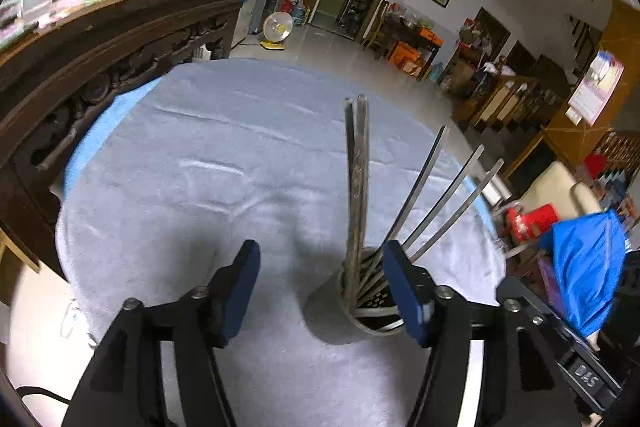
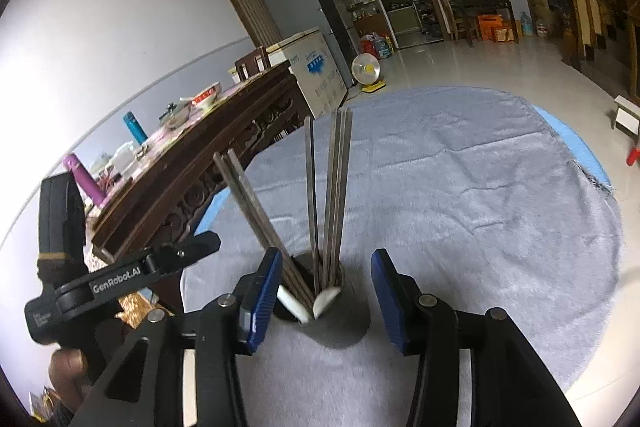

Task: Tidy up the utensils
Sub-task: 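Open both grippers and pull them back from the black holder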

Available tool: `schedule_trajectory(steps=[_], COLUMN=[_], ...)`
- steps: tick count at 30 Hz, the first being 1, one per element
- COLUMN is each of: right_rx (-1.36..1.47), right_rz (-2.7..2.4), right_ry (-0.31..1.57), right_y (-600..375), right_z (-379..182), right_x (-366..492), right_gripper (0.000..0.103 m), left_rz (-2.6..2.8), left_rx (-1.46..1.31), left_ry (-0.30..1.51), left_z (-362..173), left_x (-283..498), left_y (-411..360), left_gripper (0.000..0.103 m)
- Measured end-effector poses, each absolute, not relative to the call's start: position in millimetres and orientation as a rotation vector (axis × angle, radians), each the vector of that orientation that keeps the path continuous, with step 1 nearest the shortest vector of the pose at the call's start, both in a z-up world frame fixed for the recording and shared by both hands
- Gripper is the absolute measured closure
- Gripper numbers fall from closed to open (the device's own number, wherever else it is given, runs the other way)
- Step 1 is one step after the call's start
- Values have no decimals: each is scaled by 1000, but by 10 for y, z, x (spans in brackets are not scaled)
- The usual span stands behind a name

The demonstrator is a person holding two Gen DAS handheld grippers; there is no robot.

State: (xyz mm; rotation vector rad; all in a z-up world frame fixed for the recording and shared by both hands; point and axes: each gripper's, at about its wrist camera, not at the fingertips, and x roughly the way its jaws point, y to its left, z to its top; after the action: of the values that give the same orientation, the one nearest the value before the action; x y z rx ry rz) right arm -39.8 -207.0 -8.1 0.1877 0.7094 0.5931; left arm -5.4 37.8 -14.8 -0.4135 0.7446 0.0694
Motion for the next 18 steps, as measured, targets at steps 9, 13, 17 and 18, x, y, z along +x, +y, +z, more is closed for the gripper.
schedule_trajectory(steps=[9,13,17,18], right_rx=[48,37,38,35], right_rz=[630,634,628,622], right_ry=[702,689,688,689], right_y=[-1978,-1967,-1968,-1969], right_z=[-45,-20,-17,-25], right_x=[-745,-838,-842,-839], right_gripper=[20,17,16,16], left_rz=[143,160,163,166], left_rx=[-257,-222,-216,-217], left_ry=[768,745,747,745], left_z=[-138,-86,-56,-51], left_x=[-197,-259,-295,-299], left_y=[253,219,200,205], left_gripper=[33,31,31,31])
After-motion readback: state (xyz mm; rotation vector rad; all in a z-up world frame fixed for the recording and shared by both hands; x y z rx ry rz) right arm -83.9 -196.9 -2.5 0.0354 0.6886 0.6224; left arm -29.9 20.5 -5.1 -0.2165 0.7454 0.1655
